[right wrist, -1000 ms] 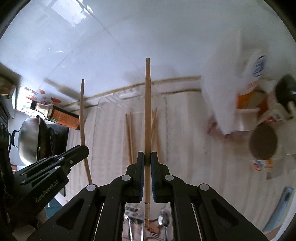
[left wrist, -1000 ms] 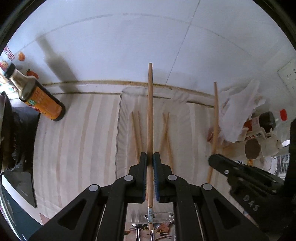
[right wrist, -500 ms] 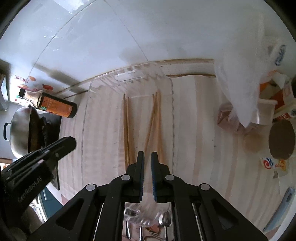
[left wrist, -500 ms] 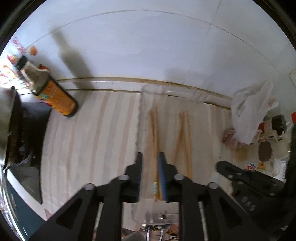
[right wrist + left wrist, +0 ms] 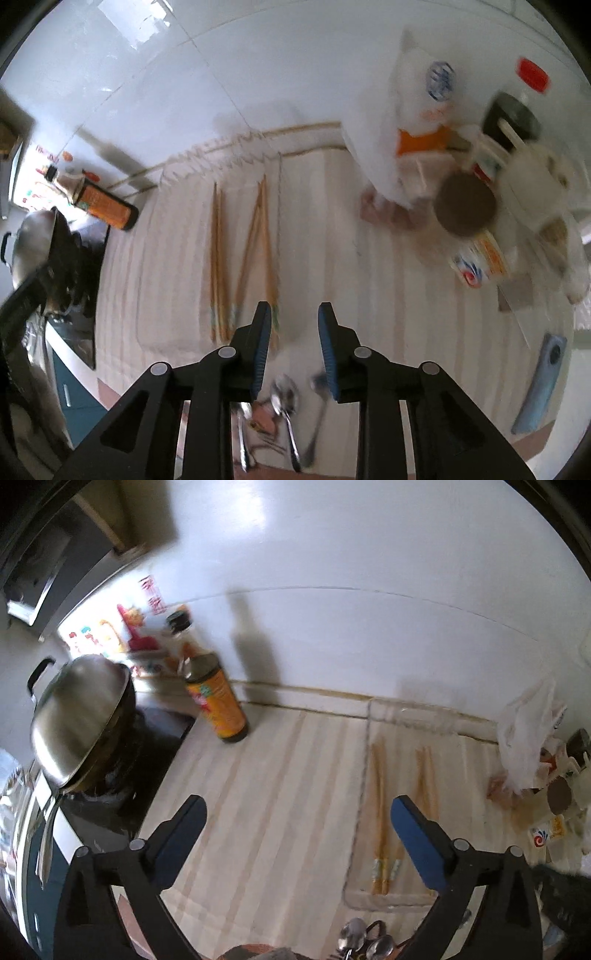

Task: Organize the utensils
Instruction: 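Open the right tool over the basket and move both tools back to the spoons, then grasp a metal spoon by its handle with the left tool while the right grasps another, then carry both spoons into the clear basket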

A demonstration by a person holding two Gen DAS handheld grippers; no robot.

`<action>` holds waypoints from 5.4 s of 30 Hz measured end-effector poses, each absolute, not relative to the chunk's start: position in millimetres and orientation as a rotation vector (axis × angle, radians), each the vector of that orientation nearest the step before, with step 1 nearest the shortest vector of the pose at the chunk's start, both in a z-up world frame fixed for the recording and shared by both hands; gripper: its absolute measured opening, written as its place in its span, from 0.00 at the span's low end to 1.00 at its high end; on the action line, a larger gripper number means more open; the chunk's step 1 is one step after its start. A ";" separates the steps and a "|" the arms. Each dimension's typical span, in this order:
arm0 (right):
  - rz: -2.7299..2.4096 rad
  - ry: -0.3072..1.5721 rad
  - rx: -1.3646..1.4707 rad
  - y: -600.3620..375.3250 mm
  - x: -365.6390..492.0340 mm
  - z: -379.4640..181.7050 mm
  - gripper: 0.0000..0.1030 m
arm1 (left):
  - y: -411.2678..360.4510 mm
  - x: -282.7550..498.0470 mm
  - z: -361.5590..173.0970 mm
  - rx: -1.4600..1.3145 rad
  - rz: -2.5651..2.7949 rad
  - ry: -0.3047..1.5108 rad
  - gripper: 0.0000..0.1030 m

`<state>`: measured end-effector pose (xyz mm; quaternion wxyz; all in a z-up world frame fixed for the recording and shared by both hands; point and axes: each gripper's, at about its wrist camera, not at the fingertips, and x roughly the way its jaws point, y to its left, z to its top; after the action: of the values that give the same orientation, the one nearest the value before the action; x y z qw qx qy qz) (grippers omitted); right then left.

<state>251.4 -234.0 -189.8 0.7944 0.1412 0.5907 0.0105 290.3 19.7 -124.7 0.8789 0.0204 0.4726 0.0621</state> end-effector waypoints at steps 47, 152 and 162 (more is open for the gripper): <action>0.058 1.546 0.011 -131.8 175.7 -332.6 0.07 | 31.0 200.8 -332.1 0.038 0.000 1.537 0.04; -0.010 1.430 0.241 -201.4 162.9 -273.5 0.03 | 62.3 218.4 -261.9 -0.142 0.057 1.409 0.03; 0.050 1.342 0.254 -202.8 168.1 -231.7 0.03 | 68.4 206.9 -162.3 -0.137 0.032 1.219 0.03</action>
<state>168.1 -202.8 -231.7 0.7754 0.1175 0.6200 0.0229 206.9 68.4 -162.3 0.8175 -0.0644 0.5722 0.0151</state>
